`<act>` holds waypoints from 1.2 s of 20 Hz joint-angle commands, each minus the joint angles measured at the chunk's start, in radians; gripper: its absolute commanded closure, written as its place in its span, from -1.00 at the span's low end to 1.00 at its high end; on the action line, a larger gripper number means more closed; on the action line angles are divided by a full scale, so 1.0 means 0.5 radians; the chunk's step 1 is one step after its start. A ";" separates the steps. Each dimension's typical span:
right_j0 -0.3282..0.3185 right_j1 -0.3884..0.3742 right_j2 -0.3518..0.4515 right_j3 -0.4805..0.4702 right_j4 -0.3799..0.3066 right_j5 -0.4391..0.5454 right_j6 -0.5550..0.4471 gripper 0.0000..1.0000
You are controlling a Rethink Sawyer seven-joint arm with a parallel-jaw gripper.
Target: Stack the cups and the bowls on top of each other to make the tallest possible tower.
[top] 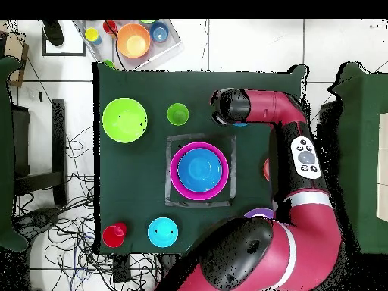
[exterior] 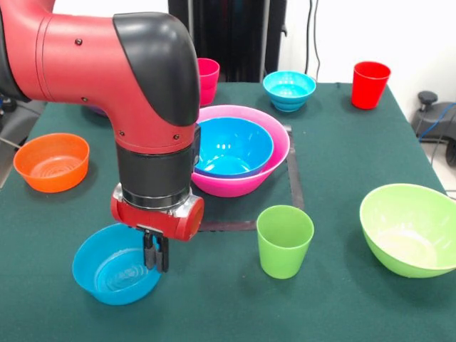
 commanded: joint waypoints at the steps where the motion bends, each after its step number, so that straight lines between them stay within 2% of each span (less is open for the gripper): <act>1: 0.017 0.088 0.087 0.049 -0.097 0.117 -0.493 1.00; 5: 0.015 -0.008 0.068 0.106 -0.083 0.182 -0.504 1.00; 8: 0.004 -0.148 0.045 0.204 -0.051 0.270 -0.507 1.00; 11: -0.009 -0.337 0.024 0.270 -0.004 0.463 -0.551 1.00; 15: 0.025 -0.519 -0.003 0.273 0.045 0.724 -0.515 1.00; 21: 0.116 -0.633 -0.026 0.194 0.058 1.003 -0.355 1.00; 24: 0.132 -0.658 -0.020 0.184 0.056 1.060 -0.303 1.00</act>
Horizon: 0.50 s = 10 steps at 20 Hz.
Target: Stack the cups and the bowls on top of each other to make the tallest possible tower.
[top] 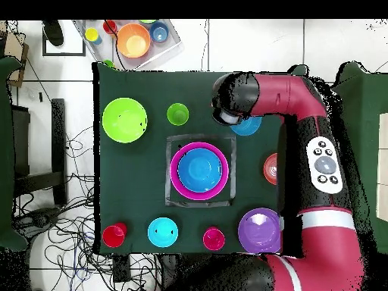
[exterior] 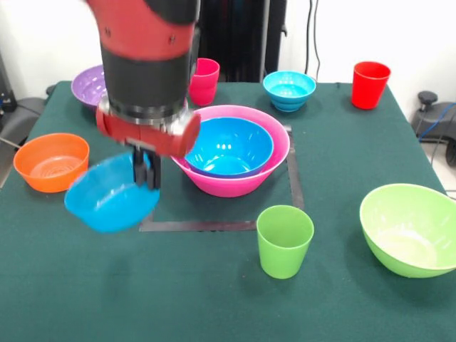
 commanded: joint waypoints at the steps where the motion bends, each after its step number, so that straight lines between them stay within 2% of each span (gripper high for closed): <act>1: 0.108 -0.225 -0.010 0.044 0.012 0.432 -0.289 1.00; 6: 0.194 -0.325 -0.053 0.107 0.066 0.540 -0.062 1.00; 10: 0.289 -0.389 -0.123 0.248 0.145 0.468 0.213 1.00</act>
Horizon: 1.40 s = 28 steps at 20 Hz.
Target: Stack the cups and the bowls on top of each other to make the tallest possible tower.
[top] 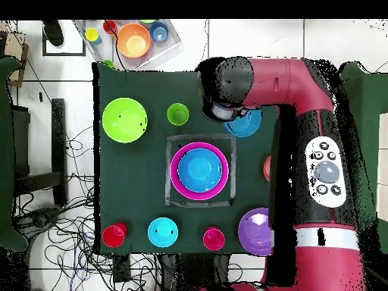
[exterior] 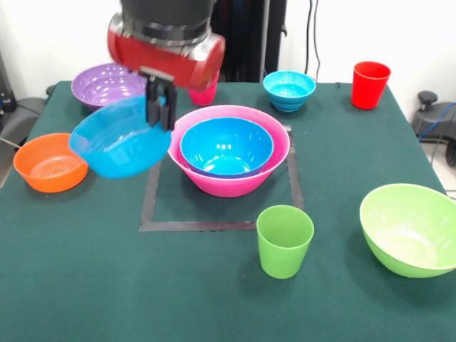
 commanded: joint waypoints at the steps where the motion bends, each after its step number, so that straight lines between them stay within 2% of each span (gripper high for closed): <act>1: 0.213 -0.163 -0.123 0.279 0.090 0.135 0.271 1.00; 5: 0.310 -0.200 -0.237 0.402 0.130 0.013 0.449 1.00; 14: 0.485 -0.293 -0.417 0.680 0.191 -0.223 0.545 1.00; 17: 0.527 -0.264 -0.459 0.746 0.173 -0.376 0.592 1.00; 24: 0.572 -0.100 -0.566 0.885 0.138 -0.910 0.707 1.00; 28: 0.636 -0.004 -0.665 0.901 0.138 -1.097 0.770 1.00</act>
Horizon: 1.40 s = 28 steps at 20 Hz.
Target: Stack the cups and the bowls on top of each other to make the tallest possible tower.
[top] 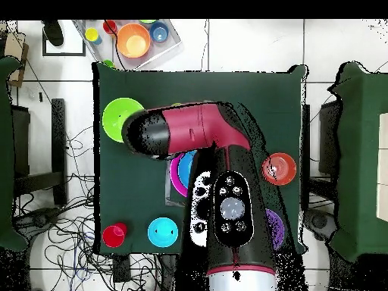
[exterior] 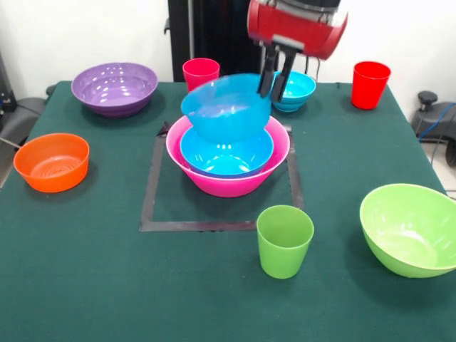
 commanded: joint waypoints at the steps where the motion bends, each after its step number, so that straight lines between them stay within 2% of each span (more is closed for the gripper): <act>1: 0.084 0.250 -0.176 0.266 -0.048 -0.415 0.538 1.00; 5: 0.143 0.253 -0.256 0.288 0.000 -0.413 0.527 1.00; 9: 0.214 0.190 -0.320 0.314 0.061 -0.300 0.509 1.00; 13: 0.288 0.110 -0.374 0.293 0.113 -0.105 0.481 1.00; 16: 0.305 0.093 -0.382 0.280 0.163 -0.043 0.448 1.00; 19: 0.329 0.146 -0.384 0.269 0.217 -0.091 0.468 1.00; 24: 0.313 0.286 -0.349 0.263 0.288 -0.314 0.458 1.00; 28: 0.322 0.389 -0.368 0.257 0.285 -0.473 0.474 1.00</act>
